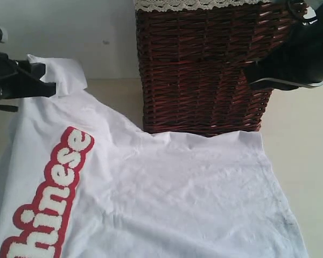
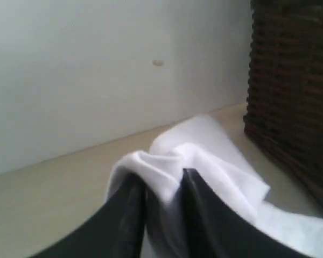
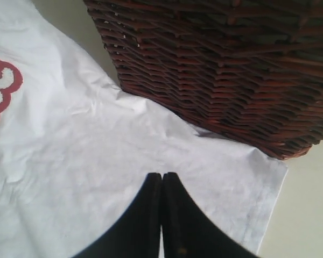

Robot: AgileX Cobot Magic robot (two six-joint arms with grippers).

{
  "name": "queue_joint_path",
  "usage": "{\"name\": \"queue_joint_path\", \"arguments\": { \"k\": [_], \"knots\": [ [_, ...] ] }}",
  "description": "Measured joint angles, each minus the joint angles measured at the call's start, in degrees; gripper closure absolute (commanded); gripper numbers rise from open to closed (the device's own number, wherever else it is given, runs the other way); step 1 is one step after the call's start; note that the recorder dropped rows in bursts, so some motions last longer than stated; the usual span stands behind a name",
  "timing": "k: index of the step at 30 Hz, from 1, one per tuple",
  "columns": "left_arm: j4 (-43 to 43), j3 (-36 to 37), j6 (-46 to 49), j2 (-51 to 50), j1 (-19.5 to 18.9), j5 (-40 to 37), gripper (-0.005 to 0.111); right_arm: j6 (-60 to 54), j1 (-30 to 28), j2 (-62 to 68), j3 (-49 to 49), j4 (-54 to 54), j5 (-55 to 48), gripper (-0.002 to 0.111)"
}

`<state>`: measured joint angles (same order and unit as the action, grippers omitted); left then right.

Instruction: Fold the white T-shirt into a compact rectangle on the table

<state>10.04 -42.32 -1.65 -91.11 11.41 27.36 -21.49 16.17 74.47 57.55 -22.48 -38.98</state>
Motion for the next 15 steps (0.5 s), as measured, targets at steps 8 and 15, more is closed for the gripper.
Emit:
{"name": "queue_joint_path", "arguments": {
  "k": [8,15],
  "knots": [
    [-2.3,-0.8,-2.5,1.0,0.0,-1.8,0.054,0.0,0.0,0.0,0.0,0.0,0.5,0.108],
    [-3.9,-3.0,-2.6,-0.5,-2.3,-7.7,0.054,0.0,0.0,0.0,0.0,0.0,0.5,0.108]
  ]
}}
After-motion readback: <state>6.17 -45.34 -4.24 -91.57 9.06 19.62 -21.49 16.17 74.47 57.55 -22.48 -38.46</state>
